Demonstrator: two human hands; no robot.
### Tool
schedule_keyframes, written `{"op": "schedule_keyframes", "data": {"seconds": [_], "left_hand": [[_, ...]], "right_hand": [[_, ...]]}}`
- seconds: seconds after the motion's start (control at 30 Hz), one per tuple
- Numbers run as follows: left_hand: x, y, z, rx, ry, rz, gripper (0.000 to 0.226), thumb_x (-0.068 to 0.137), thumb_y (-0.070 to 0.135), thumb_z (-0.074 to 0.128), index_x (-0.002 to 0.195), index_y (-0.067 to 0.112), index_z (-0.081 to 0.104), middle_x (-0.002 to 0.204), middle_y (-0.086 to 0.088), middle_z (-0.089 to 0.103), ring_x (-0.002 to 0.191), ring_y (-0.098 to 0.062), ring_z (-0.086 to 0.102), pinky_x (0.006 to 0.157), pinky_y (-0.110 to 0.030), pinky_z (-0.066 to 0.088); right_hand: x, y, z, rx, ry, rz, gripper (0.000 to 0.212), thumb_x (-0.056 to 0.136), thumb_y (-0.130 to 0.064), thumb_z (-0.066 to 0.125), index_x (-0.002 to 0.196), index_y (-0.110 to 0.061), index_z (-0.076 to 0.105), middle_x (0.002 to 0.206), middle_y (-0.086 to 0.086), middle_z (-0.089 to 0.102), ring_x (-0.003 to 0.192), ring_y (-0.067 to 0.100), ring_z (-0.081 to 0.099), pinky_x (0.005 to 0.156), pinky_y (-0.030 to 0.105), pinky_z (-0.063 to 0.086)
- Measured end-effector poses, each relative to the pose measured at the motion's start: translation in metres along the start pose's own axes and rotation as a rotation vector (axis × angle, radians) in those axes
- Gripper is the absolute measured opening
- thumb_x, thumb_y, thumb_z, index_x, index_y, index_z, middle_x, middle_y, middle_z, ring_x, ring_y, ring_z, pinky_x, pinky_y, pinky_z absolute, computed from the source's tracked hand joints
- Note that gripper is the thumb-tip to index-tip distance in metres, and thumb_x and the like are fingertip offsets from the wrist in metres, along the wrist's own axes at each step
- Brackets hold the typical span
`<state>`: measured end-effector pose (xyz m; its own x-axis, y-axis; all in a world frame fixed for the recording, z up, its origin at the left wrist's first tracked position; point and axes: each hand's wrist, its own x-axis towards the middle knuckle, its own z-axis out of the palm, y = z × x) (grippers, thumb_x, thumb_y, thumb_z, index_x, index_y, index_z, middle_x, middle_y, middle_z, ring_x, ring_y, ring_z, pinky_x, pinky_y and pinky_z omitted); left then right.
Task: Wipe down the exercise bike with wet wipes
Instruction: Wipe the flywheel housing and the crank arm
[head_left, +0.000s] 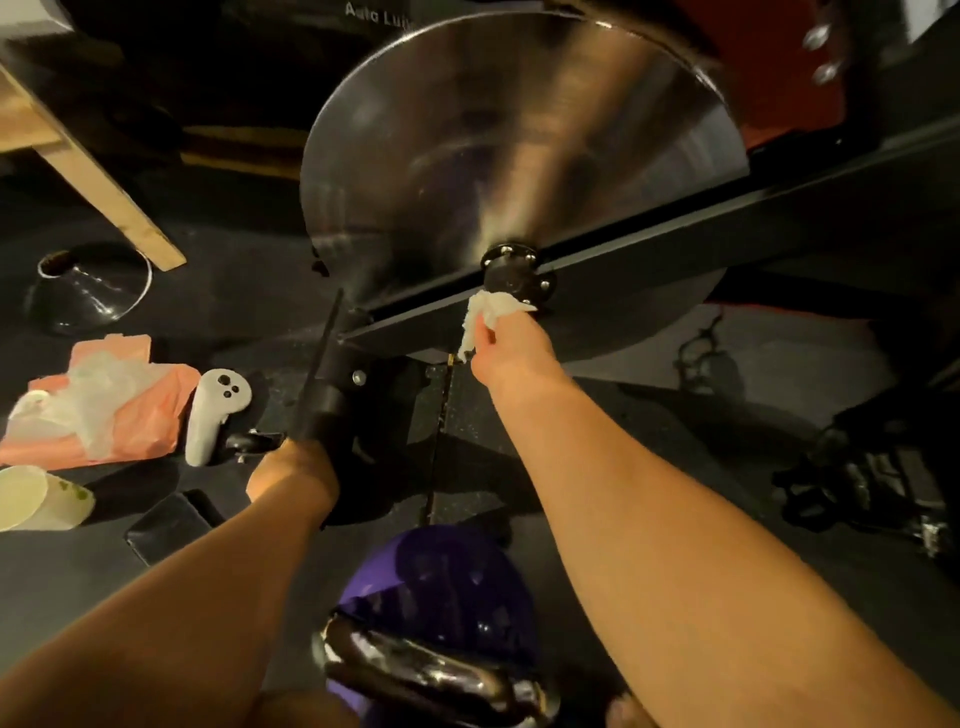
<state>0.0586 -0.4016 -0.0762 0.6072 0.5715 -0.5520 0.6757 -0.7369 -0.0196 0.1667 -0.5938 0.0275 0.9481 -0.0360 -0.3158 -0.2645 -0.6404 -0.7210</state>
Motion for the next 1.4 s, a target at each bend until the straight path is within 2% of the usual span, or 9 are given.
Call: {"op": "schedule_keyframes", "data": {"seconds": [0.43, 0.6, 0.67, 0.77, 0.93, 1.03, 1.13, 1.23, 1.4], "left_hand": [[-0.050, 0.019, -0.044, -0.044, 0.196, 0.148, 0.040, 0.085, 0.043, 0.066, 0.114, 0.016, 0.063, 0.110, -0.010, 0.065, 0.102, -0.034, 0.063, 0.080, -0.039, 0.052], [-0.124, 0.083, -0.086, -0.371, 0.373, 0.357, 0.038, 0.085, 0.052, 0.057, 0.110, 0.023, 0.060, 0.109, -0.008, 0.068, 0.103, -0.037, 0.063, 0.086, -0.045, 0.053], [-0.159, 0.101, -0.076, -0.286, 0.347, 0.401, 0.043, 0.088, 0.052, 0.056, 0.120, 0.024, 0.054, 0.113, -0.009, 0.066, 0.107, -0.035, 0.062, 0.086, -0.043, 0.050], [-0.200, 0.111, -0.041, -0.114, 0.280, 0.509, 0.041, 0.093, 0.049, 0.052, 0.126, 0.025, 0.043, 0.115, -0.006, 0.063, 0.108, -0.030, 0.062, 0.082, -0.038, 0.048], [-0.201, 0.128, -0.047, -0.165, 0.286, 0.510, 0.038, 0.095, 0.037, 0.054, 0.128, 0.022, 0.044, 0.121, -0.004, 0.059, 0.109, -0.028, 0.060, 0.082, -0.039, 0.048], [-0.185, 0.162, -0.091, -0.480, 0.523, 0.594, 0.046, 0.092, 0.024, 0.055, 0.137, 0.018, 0.046, 0.129, -0.007, 0.056, 0.117, -0.028, 0.056, 0.092, -0.040, 0.046], [-0.156, 0.204, -0.114, -0.495, 0.457, 0.844, 0.066, 0.088, 0.012, 0.055, 0.150, 0.013, 0.032, 0.151, -0.008, 0.038, 0.139, -0.027, 0.036, 0.112, -0.036, 0.034], [-0.140, 0.232, -0.099, -0.115, 0.394, 0.943, 0.087, 0.087, 0.023, 0.058, 0.157, 0.020, 0.007, 0.164, -0.003, 0.005, 0.151, -0.027, 0.000, 0.121, -0.053, 0.014], [-0.147, 0.227, -0.097, -0.422, 0.275, 0.926, 0.085, 0.085, 0.004, 0.053, 0.157, 0.016, 0.010, 0.165, 0.000, 0.006, 0.151, -0.018, 0.004, 0.123, -0.036, 0.011]], "right_hand": [[0.020, 0.013, 0.008, -0.322, 0.059, -0.520, 0.030, 0.102, -0.039, 0.036, 0.112, -0.024, 0.060, 0.095, -0.007, 0.054, 0.095, 0.013, 0.054, 0.080, 0.027, 0.041], [0.020, 0.025, -0.044, -0.159, 0.250, -0.392, 0.030, 0.102, -0.032, 0.041, 0.082, -0.014, 0.055, 0.074, -0.004, 0.052, 0.074, 0.008, 0.053, 0.070, 0.023, 0.045], [0.016, 0.024, -0.065, 0.019, 0.336, -0.279, 0.028, 0.102, -0.022, 0.042, 0.080, -0.008, 0.054, 0.075, 0.000, 0.049, 0.067, 0.006, 0.047, 0.061, 0.009, 0.040], [0.013, 0.029, -0.062, 0.073, 0.312, -0.226, 0.022, 0.100, -0.025, 0.037, 0.092, -0.012, 0.053, 0.088, 0.005, 0.053, 0.078, 0.012, 0.049, 0.063, 0.017, 0.036], [0.007, 0.022, -0.059, -0.256, 0.195, -0.351, 0.035, 0.103, -0.036, 0.034, 0.076, -0.016, 0.045, 0.070, -0.004, 0.046, 0.062, 0.008, 0.047, 0.058, 0.021, 0.035], [0.005, 0.007, -0.096, 0.187, 0.309, -0.280, 0.021, 0.099, -0.030, 0.041, 0.088, -0.016, 0.052, 0.075, -0.007, 0.048, 0.060, 0.003, 0.043, 0.052, 0.015, 0.036], [0.009, -0.010, -0.123, 0.663, 0.612, -0.051, 0.015, 0.083, -0.002, 0.060, 0.083, -0.016, 0.061, 0.077, -0.002, 0.062, 0.065, 0.010, 0.058, 0.061, 0.019, 0.050], [0.004, -0.010, -0.144, -0.121, 0.618, -0.433, 0.022, 0.085, -0.008, 0.061, 0.103, -0.017, 0.070, 0.114, 0.001, 0.061, 0.100, 0.015, 0.058, 0.085, 0.028, 0.051], [0.013, 0.007, -0.190, -0.919, 0.330, -0.748, 0.021, 0.087, -0.006, 0.056, 0.108, -0.007, 0.062, 0.118, 0.011, 0.048, 0.116, 0.029, 0.044, 0.080, 0.043, 0.052]]}}
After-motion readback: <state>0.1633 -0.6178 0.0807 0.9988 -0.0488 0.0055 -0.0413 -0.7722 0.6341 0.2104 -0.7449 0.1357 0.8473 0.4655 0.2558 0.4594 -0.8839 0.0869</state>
